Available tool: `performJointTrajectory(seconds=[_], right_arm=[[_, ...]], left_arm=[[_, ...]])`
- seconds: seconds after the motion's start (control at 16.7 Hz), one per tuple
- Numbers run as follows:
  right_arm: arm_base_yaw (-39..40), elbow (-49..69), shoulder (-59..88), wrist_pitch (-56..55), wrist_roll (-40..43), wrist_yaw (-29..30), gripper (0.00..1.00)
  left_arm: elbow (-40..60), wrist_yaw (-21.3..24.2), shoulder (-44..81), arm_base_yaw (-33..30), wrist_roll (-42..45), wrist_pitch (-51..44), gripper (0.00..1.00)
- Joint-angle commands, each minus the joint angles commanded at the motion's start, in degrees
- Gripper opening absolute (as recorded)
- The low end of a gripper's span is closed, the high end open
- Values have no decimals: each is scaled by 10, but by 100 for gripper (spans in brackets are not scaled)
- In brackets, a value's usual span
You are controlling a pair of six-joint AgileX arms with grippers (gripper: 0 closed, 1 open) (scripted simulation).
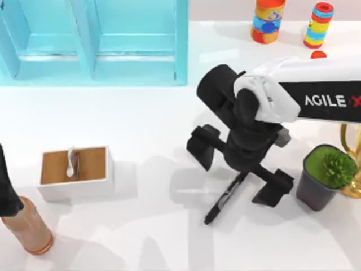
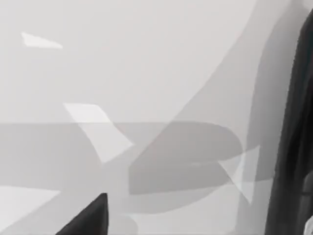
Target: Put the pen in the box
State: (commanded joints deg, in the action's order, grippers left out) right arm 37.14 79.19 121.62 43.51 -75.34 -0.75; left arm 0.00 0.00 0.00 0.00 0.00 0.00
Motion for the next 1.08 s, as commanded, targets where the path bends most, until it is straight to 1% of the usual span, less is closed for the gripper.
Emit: performJointTrajectory(seconds=[0.12,0.36,1.08], right_arm=[[0,-15,15,-27,0,0,100],[0,-18,18,-31,-1,0,100],[0,-18,18,-31,-1,0,10]], left_arm=[[0,0,0,0,0,0,100],[0,0,0,0,0,0,100],[0,0,0,0,0,0,100]])
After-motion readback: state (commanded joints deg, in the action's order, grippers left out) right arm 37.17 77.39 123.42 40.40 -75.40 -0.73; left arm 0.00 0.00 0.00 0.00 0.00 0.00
